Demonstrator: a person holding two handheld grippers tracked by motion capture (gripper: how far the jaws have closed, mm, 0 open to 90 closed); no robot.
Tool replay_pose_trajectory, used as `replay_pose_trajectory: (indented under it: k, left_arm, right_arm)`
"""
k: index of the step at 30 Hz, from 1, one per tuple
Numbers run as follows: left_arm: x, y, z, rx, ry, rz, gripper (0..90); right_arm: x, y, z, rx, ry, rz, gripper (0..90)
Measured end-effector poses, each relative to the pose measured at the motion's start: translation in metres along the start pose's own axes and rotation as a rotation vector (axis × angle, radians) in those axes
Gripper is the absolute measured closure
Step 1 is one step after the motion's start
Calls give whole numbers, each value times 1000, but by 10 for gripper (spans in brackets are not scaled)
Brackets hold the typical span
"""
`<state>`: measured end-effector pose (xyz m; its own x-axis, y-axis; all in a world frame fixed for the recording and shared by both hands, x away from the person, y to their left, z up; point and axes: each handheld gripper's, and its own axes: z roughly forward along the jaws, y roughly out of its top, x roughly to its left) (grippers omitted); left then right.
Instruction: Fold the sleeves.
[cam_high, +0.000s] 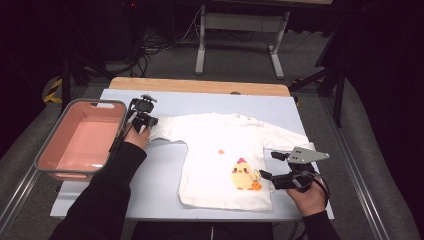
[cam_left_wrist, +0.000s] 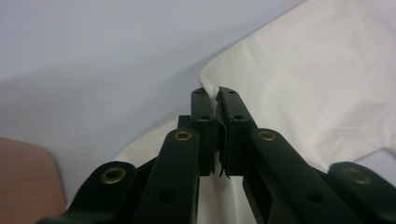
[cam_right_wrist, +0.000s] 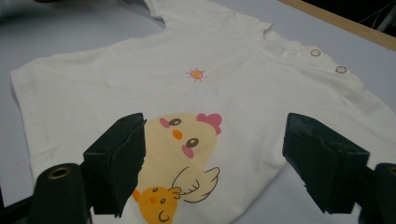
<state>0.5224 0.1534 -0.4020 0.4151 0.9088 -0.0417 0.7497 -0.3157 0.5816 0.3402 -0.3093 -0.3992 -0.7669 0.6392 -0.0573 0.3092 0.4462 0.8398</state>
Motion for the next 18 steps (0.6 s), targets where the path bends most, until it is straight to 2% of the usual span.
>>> replay_pose_trajectory:
  k: [2, 4, 10, 12, 13, 18]
  left_arm:
    - [-1, 2, -9, -40, 8, 15, 860]
    - [-1, 4, -17, -64, 5, 9, 859]
    - [3, 7, -24, -96, 8, 4, 859]
    - [3, 7, -25, -97, -12, -15, 857]
    - [3, 7, -25, -97, -12, -15, 857]
    - [-2, 10, -33, -129, -71, -15, 856]
  right_arm:
    - [1, 0, 0, 0, 2, -3, 214]
    - [1, 0, 0, 1, 1, -3, 215]
    - [2, 0, 1, 2, 4, -4, 215]
    - [2, 0, 0, 1, 4, -5, 215]
    - [2, 0, 0, 1, 4, -5, 215]
    - [2, 0, 0, -1, 3, -1, 215]
